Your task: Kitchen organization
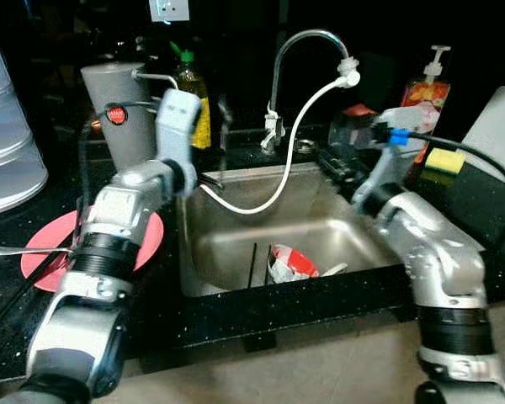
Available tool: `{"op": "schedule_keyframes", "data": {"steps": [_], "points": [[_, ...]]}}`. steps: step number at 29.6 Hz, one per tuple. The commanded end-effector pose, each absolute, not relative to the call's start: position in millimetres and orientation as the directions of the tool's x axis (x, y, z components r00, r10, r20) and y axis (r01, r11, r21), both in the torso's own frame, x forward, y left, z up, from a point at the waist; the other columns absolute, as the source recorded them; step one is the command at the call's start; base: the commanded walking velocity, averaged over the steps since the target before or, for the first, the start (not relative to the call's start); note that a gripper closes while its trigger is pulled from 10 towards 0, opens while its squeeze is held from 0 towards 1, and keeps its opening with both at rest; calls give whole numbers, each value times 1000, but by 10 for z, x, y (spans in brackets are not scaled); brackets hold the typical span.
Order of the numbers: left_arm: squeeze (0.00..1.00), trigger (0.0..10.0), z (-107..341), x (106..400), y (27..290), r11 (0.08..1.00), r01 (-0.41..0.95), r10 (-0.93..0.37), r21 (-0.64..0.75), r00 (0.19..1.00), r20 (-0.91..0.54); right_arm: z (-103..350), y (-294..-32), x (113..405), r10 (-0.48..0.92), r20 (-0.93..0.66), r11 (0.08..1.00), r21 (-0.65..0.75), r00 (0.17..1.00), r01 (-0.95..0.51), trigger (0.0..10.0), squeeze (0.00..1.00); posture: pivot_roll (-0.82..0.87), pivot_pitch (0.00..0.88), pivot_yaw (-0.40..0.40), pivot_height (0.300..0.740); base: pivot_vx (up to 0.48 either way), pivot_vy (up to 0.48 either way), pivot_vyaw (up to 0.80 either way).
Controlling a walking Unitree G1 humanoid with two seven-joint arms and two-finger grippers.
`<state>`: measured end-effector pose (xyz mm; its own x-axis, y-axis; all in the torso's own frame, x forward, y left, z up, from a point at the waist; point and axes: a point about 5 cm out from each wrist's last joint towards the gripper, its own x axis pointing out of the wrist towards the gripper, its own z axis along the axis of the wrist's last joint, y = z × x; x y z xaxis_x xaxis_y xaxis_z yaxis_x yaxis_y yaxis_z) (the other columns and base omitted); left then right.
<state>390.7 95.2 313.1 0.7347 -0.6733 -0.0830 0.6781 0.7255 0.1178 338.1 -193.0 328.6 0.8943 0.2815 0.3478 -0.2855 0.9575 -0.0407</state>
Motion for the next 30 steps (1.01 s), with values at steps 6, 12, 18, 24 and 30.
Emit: {"op": "schedule_keyframes", "data": {"steps": [6,12,18,24,30], "points": [[0,10000,2778,3859,719,618,770,-726,159,636,-263,3242,-2075,3342,247,331,969,-92,911,-229,10000,0,-73,69,57,740,0,0,0],[0,10000,2535,3869,655,611,779,-726,142,622,-293,3218,-2118,3335,235,324,972,-92,916,-216,10000,0,-80,71,61,740,0,0,0],[1000,10000,2448,3839,612,611,789,-748,68,603,-276,3203,-2097,3344,240,321,971,-87,916,-224,10000,0,-80,78,56,740,0,0,0],[1000,10000,2551,3840,651,643,764,-743,57,640,-198,3206,-2025,3352,260,323,966,-81,910,-247,10000,0,-79,83,49,740,0,0,0],[0,10000,2708,3828,723,663,747,-739,50,663,-120,3210,-1996,3345,265,328,964,-72,907,-256,10000,0,-76,86,46,740,0,0,0]]}}
